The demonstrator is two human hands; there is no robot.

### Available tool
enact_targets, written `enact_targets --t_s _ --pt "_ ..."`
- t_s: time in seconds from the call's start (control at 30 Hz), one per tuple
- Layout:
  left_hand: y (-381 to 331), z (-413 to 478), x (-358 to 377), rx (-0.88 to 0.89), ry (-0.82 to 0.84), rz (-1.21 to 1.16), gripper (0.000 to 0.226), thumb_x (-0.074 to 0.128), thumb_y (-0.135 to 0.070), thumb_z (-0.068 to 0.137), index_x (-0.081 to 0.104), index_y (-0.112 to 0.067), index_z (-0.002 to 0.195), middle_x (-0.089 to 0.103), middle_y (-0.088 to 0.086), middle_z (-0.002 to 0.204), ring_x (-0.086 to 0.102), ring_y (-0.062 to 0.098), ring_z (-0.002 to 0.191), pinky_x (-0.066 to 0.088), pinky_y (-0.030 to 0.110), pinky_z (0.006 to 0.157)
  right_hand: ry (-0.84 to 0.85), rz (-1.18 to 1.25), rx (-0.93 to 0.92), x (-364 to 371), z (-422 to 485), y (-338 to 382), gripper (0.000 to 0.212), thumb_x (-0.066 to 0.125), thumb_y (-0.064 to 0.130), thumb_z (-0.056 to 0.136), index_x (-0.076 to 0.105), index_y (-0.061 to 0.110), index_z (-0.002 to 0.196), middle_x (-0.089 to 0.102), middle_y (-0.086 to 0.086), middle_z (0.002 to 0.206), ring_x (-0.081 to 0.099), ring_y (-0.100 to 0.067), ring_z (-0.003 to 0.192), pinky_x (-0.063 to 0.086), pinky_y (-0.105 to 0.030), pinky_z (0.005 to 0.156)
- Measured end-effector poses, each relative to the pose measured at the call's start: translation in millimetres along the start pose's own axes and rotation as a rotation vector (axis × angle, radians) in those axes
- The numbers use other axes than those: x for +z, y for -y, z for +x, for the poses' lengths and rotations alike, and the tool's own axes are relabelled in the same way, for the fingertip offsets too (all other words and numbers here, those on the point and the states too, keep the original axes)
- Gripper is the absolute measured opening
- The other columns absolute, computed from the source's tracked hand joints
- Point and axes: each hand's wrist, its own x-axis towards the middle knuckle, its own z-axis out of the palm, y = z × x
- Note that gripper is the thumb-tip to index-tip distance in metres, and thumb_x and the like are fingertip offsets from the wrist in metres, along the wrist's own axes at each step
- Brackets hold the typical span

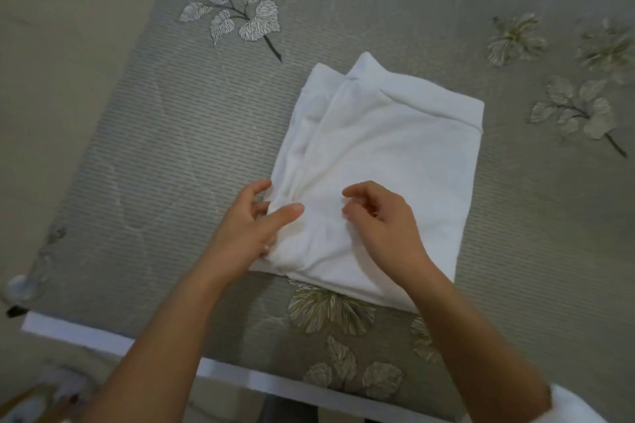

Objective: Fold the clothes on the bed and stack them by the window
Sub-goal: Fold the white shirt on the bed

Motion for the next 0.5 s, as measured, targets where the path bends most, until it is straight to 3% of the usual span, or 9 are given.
enact_targets --t_s 0.07,0.17,0.27,0.33,0.43,0.5 --pt "2 0 8 0.108 -0.028 0.21 0.084 0.081 -0.048 0.063 0.037 -0.04 0.134 0.055 -0.014 0.111 0.058 0.003 0.093 0.048 0.026 0.077 -0.058 -0.063 -0.023 -13 -18 -12 0.017 0.056 0.01 0.085 0.064 0.024 0.092 0.063 0.007 0.081 0.056 -0.001 0.075 0.041 -0.009 0.064" --pt "4 1 16 0.214 -0.056 0.345 0.069 0.075 -0.022 0.079 0.04 -0.031 0.138 0.057 -0.004 0.119 0.057 0.016 0.1 0.044 0.028 0.085 0.046 -0.282 -0.107 -19 -42 -28 0.017 0.063 0.02 0.083 0.06 0.022 0.099 0.057 0.011 0.089 0.051 -0.001 0.082 0.042 -0.017 0.073" --pt "9 -1 3 0.141 0.019 -0.054 0.053 0.072 -0.007 0.08 0.055 -0.021 0.129 0.071 0.008 0.108 0.069 0.022 0.092 0.055 0.031 0.077 0.181 -0.467 -0.196 -18 -54 -38 0.035 0.064 0.039 0.083 0.055 0.024 0.113 0.05 0.015 0.095 0.045 -0.002 0.088 0.04 -0.019 0.081" --pt "16 -4 -5 0.088 0.008 -0.167 0.042 0.07 -0.007 0.082 0.06 -0.021 0.119 0.073 0.006 0.1 0.071 0.02 0.085 0.057 0.028 0.066 0.213 -0.434 -0.185 -21 -53 -39 0.03 0.059 0.043 0.085 0.055 0.027 0.11 0.051 0.017 0.09 0.046 -0.001 0.084 0.041 -0.017 0.075" --pt "32 -5 -1 0.084 -0.139 0.096 0.031 0.062 -0.006 0.088 0.058 -0.019 0.115 0.069 0.006 0.104 0.066 0.025 0.093 0.053 0.035 0.078 0.184 -0.357 -0.157 -24 -43 -42 0.017 0.057 0.036 0.09 0.061 0.024 0.102 0.058 0.012 0.086 0.052 -0.004 0.078 0.046 -0.024 0.07" --pt "33 -5 8 0.175 -0.28 0.333 0.041 0.06 -0.014 0.088 0.051 -0.017 0.127 0.062 0.008 0.116 0.058 0.027 0.106 0.047 0.041 0.093 0.015 -0.42 -0.201 -27 -33 -45 0.02 0.061 0.028 0.089 0.063 0.017 0.106 0.06 0.006 0.094 0.053 -0.009 0.085 0.046 -0.028 0.075"
